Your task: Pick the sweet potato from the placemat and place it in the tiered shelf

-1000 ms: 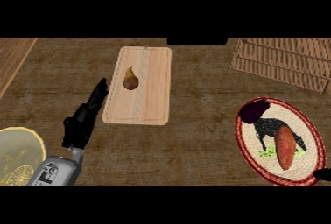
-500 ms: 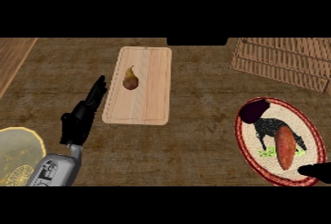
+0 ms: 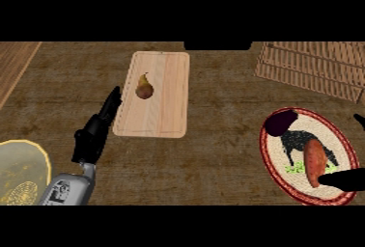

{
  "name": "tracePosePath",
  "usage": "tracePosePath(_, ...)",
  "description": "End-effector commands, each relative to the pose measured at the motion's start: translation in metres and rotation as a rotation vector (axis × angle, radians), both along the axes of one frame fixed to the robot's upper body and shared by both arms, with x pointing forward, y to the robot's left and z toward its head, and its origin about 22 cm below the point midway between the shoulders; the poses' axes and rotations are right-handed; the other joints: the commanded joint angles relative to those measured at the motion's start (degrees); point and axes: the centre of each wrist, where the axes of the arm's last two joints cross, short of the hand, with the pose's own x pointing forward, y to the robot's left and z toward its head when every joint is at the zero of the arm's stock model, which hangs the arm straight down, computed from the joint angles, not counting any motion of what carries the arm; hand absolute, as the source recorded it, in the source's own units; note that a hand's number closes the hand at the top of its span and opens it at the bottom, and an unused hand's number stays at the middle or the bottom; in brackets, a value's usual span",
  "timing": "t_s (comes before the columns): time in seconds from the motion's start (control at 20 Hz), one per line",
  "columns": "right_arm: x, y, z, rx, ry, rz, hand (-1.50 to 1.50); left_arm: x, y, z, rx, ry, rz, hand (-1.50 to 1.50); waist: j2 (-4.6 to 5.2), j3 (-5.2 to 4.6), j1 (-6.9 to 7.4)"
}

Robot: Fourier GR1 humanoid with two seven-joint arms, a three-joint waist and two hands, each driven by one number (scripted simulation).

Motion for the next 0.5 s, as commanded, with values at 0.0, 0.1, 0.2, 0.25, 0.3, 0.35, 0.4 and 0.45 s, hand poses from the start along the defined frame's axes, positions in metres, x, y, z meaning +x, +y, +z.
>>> tracePosePath(0.0, -0.013, 0.000, -0.010, -0.014, 0.006, -0.002, -1.50, 0.009, 0.007, -0.003, 0.001, 0.011, 0.009, 0.00, -0.01, 0.00, -0.21)
tracePosePath(0.1, -0.001, -0.019, -0.010, 0.000, 0.044, 0.019, -1.50, 0.009, -0.006, 0.009, -0.002, 0.004, 0.002, 0.00, 0.00, 0.01, -0.11)
tracePosePath(0.2, 0.008, -0.013, -0.017, -0.021, 0.046, 0.008, -1.50, -0.006, 0.019, 0.010, 0.011, 0.011, -0.014, 0.00, 0.00, 0.01, 0.15)
tracePosePath(0.25, 0.013, 0.004, -0.027, -0.016, 0.026, 0.015, -1.50, 0.001, 0.001, -0.002, 0.003, -0.008, 0.009, 0.00, 0.03, 0.01, 0.06)
tracePosePath(0.3, -0.003, 0.000, -0.023, -0.005, 0.052, 0.003, -1.50, 0.000, 0.001, 0.011, -0.006, -0.005, -0.004, 0.00, -0.02, 0.01, -0.06)
tracePosePath(0.35, 0.003, -0.017, -0.026, -0.029, 0.072, 0.020, -1.50, 0.007, 0.007, -0.004, 0.005, 0.000, 0.010, 0.00, 0.03, 0.01, -0.10)
tracePosePath(0.4, -0.006, -0.007, -0.040, -0.024, 0.063, 0.010, -1.50, 0.014, -0.004, 0.021, 0.007, 0.004, 0.009, 0.00, 0.00, 0.02, -0.13)
tracePosePath(0.45, 0.007, -0.020, -0.028, -0.037, 0.074, 0.019, -1.50, 0.016, 0.003, -0.001, 0.008, -0.009, 0.000, 0.00, 0.04, 0.00, -0.12)
